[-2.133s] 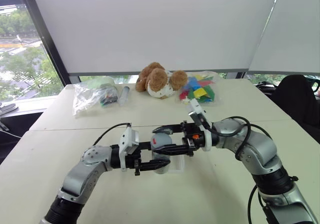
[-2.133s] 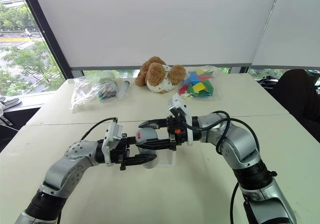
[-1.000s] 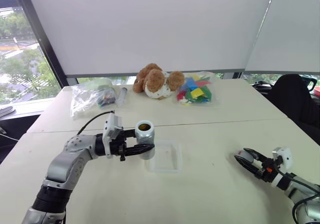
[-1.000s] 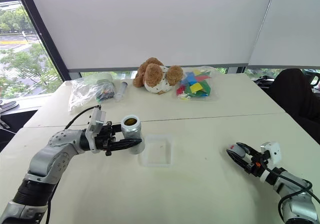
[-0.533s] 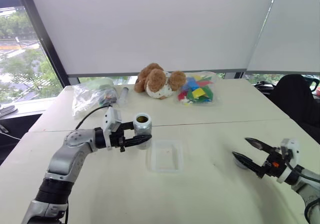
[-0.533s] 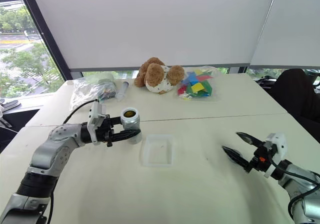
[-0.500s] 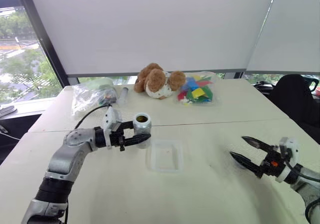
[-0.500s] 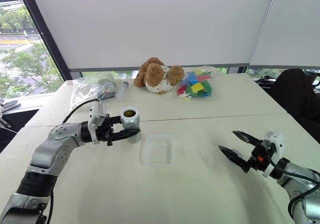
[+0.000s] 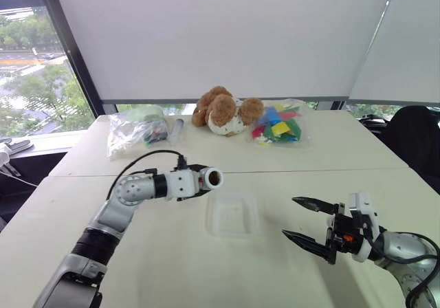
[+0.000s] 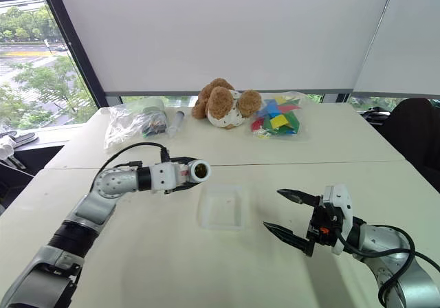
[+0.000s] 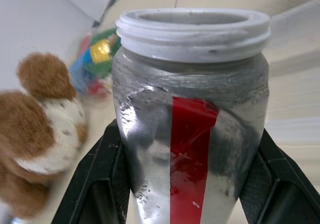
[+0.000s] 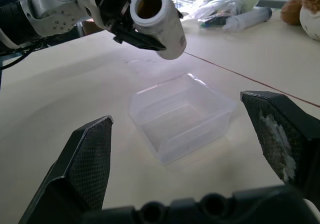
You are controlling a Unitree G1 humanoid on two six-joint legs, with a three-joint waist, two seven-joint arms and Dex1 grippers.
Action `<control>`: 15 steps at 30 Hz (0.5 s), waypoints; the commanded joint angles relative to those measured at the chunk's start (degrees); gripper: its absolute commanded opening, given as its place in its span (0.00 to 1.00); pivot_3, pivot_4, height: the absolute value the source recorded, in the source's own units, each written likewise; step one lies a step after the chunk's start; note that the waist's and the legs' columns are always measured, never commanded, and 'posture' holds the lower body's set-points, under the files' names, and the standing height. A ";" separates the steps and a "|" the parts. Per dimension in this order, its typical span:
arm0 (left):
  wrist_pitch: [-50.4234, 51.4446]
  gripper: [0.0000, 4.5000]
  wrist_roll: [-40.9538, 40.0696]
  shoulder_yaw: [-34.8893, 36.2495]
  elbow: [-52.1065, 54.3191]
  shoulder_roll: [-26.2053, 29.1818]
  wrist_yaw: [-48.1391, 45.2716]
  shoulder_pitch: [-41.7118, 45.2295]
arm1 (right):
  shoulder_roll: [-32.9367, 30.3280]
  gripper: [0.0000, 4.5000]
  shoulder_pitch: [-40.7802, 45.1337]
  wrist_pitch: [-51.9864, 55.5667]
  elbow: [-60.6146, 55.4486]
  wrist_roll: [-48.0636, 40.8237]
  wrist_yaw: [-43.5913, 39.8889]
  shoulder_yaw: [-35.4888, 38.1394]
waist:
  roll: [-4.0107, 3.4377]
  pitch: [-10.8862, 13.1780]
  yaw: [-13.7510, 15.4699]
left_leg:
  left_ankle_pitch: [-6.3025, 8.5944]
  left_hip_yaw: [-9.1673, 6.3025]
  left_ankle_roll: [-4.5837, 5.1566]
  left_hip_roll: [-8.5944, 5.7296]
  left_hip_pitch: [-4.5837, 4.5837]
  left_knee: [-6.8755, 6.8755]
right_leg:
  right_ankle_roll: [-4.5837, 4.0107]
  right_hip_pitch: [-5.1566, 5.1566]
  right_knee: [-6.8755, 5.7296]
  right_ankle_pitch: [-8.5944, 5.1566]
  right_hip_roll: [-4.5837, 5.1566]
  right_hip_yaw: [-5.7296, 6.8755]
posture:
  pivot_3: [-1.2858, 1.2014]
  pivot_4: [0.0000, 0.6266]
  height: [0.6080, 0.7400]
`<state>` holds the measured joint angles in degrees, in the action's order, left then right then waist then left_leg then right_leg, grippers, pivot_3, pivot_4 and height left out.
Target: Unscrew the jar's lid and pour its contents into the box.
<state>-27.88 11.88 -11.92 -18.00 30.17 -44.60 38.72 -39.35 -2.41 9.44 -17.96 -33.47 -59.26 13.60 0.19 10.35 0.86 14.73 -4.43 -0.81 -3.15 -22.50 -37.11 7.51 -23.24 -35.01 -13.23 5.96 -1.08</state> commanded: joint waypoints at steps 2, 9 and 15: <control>-12.29 0.47 21.26 -2.83 -1.97 0.63 23.40 2.89 | 0.79 0.99 -0.73 -1.02 -1.50 0.31 1.39 0.78 | 0.00 0.00 -0.12 | 0.00 0.00 0.00 -0.01 0.01 0.02 | 0.01 -0.02 -0.01 0.01 -0.01 0.00 | 0.52 0.24 1.00; -9.74 0.47 56.07 -13.77 -1.47 4.53 61.50 6.86 | 1.51 0.99 -1.51 -0.65 -2.92 0.41 3.55 0.57 | 0.04 0.02 -0.03 | 0.00 0.03 0.00 -0.09 0.01 0.02 | 0.10 -0.02 -0.05 0.03 -0.03 0.01 | 0.52 0.24 1.00; 3.27 0.47 71.41 -22.85 -9.02 3.64 81.71 10.23 | 2.13 0.99 -1.45 0.16 -4.11 0.30 5.66 -0.08 | 0.07 0.03 -0.09 | 0.00 0.04 0.00 -0.13 0.01 0.00 | 0.24 0.00 -0.11 -0.05 -0.04 0.04 | 0.52 0.24 1.00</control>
<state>-28.27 80.01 -33.15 -25.85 34.29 32.05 47.61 -37.50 -4.11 9.66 -19.62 -32.75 -54.34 13.32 0.26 10.38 0.78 14.73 -4.40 -0.81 -3.28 -22.49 -37.11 7.77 -23.24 -35.16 -13.29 5.92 -1.03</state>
